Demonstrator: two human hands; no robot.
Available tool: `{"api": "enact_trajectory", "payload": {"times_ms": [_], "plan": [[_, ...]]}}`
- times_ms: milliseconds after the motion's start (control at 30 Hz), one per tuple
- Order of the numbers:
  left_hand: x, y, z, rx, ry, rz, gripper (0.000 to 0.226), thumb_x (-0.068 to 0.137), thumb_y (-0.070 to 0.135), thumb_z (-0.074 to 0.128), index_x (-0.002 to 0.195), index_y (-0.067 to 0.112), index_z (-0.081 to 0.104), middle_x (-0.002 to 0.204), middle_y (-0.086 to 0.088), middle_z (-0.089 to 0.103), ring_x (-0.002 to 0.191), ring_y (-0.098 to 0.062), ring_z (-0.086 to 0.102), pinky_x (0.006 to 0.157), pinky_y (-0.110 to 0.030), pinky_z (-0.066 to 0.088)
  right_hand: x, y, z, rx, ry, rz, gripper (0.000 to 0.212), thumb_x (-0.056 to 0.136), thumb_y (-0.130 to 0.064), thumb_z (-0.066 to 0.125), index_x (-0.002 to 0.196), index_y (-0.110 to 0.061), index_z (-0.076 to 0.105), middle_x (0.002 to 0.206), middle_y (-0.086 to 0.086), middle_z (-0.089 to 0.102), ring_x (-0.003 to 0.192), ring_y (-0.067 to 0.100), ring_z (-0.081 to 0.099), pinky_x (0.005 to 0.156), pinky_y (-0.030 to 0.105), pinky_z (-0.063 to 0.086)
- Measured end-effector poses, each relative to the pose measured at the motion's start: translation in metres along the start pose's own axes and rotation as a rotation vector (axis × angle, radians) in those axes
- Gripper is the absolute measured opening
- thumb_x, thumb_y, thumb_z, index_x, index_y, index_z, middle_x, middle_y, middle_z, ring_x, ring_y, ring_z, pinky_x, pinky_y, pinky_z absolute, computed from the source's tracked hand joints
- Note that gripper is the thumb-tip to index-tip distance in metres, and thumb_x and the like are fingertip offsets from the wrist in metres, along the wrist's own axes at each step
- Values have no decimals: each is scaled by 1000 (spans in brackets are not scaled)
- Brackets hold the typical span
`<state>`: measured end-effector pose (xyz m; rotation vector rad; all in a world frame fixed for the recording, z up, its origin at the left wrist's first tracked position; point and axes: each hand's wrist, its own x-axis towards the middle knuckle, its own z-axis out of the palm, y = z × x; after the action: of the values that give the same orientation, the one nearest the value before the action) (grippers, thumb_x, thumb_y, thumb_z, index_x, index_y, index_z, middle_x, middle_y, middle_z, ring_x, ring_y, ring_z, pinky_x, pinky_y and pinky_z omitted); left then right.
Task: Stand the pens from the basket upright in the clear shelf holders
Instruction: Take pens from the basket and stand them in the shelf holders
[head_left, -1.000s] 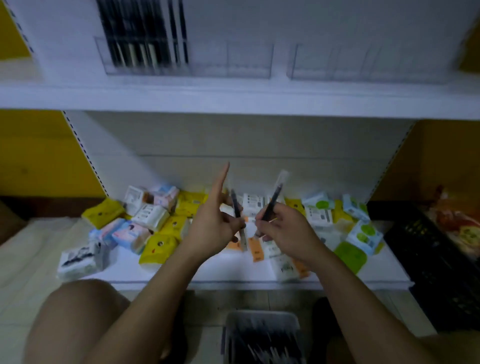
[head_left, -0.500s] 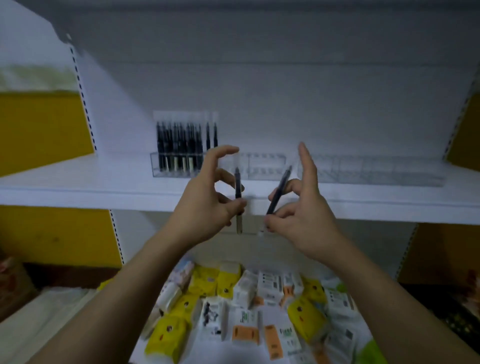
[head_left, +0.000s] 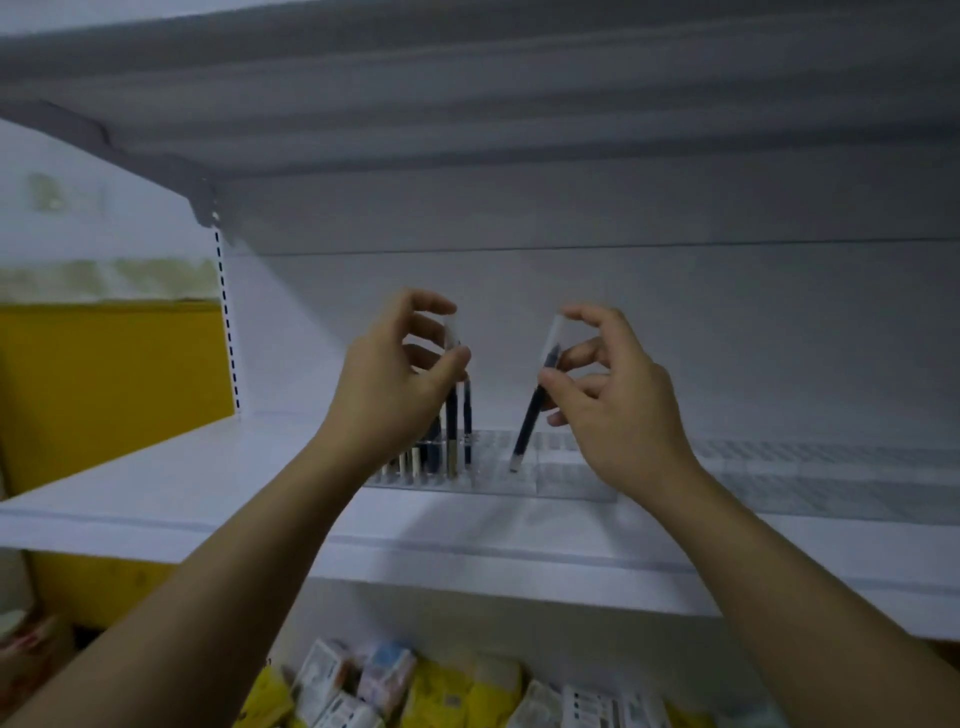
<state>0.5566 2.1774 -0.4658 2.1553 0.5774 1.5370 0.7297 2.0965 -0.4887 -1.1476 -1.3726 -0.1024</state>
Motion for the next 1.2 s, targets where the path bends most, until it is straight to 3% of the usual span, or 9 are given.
{"api": "enact_trajectory", "payload": {"times_ms": [100,233,433,667,733,867,1067,1200], "plan": [[19,-7,-3,-21,21,-12,29,88,16,67,110,25,52,98,2,65,74,-8,70,59,-20,56,21,9,10,-20,-5,-17,43,89,-15,67,123,-36,50,85,-6,60,64,15,69,60,27,60],[41,-17,0,62,62,44,29,89,18,66,113,30,54,94,6,69,86,-4,67,75,-22,54,46,21,26,-37,-23,-43,43,89,-17,68,122,-38,49,81,-6,61,65,15,67,68,40,60],[61,-37,12,157,-8,35,26,85,19,71,104,31,58,100,12,65,76,2,65,62,-11,53,72,42,51,-1,-68,-37,46,87,-16,69,107,-49,45,79,-8,61,62,10,66,61,39,60],[71,-60,12,291,7,71,27,82,21,75,105,27,63,94,12,66,80,2,64,74,-19,55,82,61,72,-10,-151,-28,45,87,-17,69,112,-46,47,84,-5,63,68,14,67,66,41,59],[72,-63,11,318,16,99,26,82,23,75,105,26,63,93,13,66,86,1,62,79,-19,52,83,64,73,-8,-147,-19,41,87,-16,69,110,-44,50,83,-5,64,68,13,67,66,40,60],[77,-66,11,310,0,91,23,83,22,73,102,28,61,90,17,64,87,3,62,76,-11,47,81,70,73,36,-115,-9,9,90,-12,66,89,-21,65,75,-7,68,62,8,67,62,38,59],[84,-68,10,311,-39,63,21,85,19,71,99,29,59,88,18,64,86,5,62,74,-9,46,79,74,73,59,-99,2,10,89,-14,68,87,-24,66,75,-9,68,63,6,67,63,28,59],[82,-71,12,343,-63,107,18,84,21,73,95,28,61,90,16,67,86,4,63,77,-13,49,74,77,75,14,-185,-34,23,85,-17,71,100,-32,62,81,-14,66,69,-1,63,62,9,50]]}}
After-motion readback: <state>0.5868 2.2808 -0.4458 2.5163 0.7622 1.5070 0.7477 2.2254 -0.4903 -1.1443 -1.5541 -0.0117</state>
